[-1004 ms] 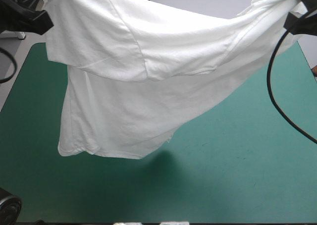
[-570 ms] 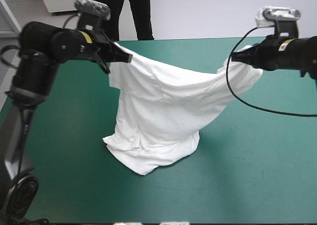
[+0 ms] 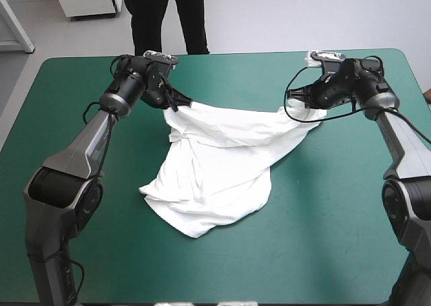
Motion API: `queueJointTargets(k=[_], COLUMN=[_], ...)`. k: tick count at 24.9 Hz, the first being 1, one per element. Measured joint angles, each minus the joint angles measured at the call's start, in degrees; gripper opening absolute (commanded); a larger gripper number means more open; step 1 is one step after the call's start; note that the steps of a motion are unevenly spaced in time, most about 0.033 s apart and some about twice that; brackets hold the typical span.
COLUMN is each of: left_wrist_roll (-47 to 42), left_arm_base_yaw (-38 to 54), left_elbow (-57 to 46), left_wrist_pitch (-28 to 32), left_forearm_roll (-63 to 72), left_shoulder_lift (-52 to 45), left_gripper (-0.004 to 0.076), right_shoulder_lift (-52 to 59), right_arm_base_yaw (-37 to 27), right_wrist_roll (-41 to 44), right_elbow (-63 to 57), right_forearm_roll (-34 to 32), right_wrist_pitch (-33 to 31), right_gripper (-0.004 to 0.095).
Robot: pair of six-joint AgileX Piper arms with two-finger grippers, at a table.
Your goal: Fold the cloth
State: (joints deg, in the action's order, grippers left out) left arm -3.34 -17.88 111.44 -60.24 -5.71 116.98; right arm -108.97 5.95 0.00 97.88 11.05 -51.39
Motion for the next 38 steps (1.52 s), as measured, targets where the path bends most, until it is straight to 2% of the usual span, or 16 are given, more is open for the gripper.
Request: queueJointTargets(k=[6,8,10,11,12,13,15,17,21,29,38], left_wrist_roll=[0.23,0.20,0.20,0.20,0.20,0.20,0.20,0.20,0.20,0.89,1.92], left_arm_base_yaw=[1.62,1.62,1.62,1.62,1.62,1.62,1.62,1.62,1.62,1.62,1.33], left_elbow=[-0.04,-0.04,-0.04,-0.04,-0.04,-0.04,0.45,1.54,5.19,8.09,5.11], left_wrist_pitch=[5.49,6.13,5.91,5.25,4.09,3.14,0.32,-1.72,-4.61,-10.32,-11.18], left_forearm_roll=[-0.05,-0.05,-0.05,-0.05,0.02,0.26,1.23,1.67,1.67,1.50,3.06], left_shoulder_lift=[5.27,6.11,6.60,6.68,6.68,6.68,6.68,6.54,4.51,-4.59,-15.63], left_gripper=[-0.0010,0.0009,0.0139,0.0259,0.0361,0.0483,0.0578,0.0589,0.0559,0.0509,0.0501], right_shoulder_lift=[-6.65,-6.87,-6.87,-6.87,-6.87,-6.87,-6.87,-6.87,-6.81,-1.32,6.68], right_arm_base_yaw=[-1.40,-1.40,-1.40,-1.40,-1.40,-1.40,-1.40,-1.40,-1.40,-1.41,-1.41], right_wrist_roll=[0.00,0.00,0.00,0.00,0.00,0.00,0.00,0.00,1.12,2.50,2.91], right_elbow=[0.00,0.00,0.25,0.62,1.35,2.37,4.69,6.88,10.36,11.07,11.39], right_forearm_roll=[1.04,1.04,1.10,1.10,1.27,1.29,1.29,1.29,0.81,-3.00,-3.47], right_wrist_pitch=[3.30,3.49,3.41,3.21,2.50,1.44,-1.14,-3.69,-8.77,-15.76,-19.90], right_gripper=[0.0000,0.0151,0.0429,0.0559,0.0612,0.0602,0.0564,0.0535,0.0520,0.0495,0.0495])
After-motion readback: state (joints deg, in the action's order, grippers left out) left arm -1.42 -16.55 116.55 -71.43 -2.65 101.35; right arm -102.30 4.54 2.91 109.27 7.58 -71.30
